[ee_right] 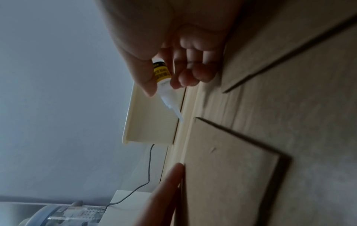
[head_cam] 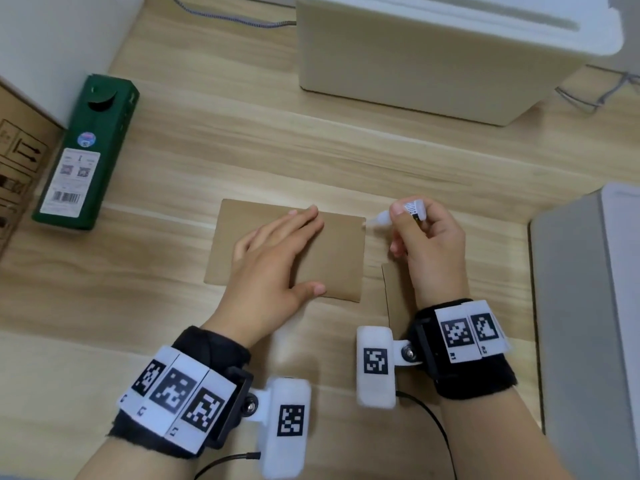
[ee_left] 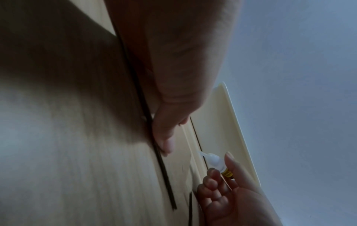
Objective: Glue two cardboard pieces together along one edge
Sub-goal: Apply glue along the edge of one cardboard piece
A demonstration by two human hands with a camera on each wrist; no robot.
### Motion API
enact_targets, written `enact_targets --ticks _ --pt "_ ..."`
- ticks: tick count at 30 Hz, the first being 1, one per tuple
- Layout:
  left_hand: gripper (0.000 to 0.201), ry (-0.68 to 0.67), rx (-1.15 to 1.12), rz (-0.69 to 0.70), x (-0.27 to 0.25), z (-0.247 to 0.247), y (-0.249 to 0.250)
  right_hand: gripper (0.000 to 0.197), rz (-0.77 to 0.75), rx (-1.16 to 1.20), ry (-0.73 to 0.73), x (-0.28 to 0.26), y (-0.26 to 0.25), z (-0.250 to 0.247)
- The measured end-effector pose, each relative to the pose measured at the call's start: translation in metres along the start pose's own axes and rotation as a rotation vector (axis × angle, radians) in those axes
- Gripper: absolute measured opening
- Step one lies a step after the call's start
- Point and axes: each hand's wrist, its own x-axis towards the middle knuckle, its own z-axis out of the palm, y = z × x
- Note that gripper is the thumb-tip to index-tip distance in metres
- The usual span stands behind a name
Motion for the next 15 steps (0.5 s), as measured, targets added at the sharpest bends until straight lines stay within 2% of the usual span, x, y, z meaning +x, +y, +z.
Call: enact_targets --ticks 4,9,15 --pt "0.089 -0.051 0.023 -0.032 0.003 -0.001 0.003 0.005 -0.015 -0.036 0.002 0.001 0.000 -0.001" --pt "0.089 -0.106 0.010 -0.065 0.004 -0.007 0.010 0.013 -0.046 -0.082 0.041 0.003 0.005 0.003" --pt "0.090 -0.130 -0.014 -0.111 0.007 -0.009 0.018 0.007 -0.092 -0.188 0.021 0.002 0.003 0.008"
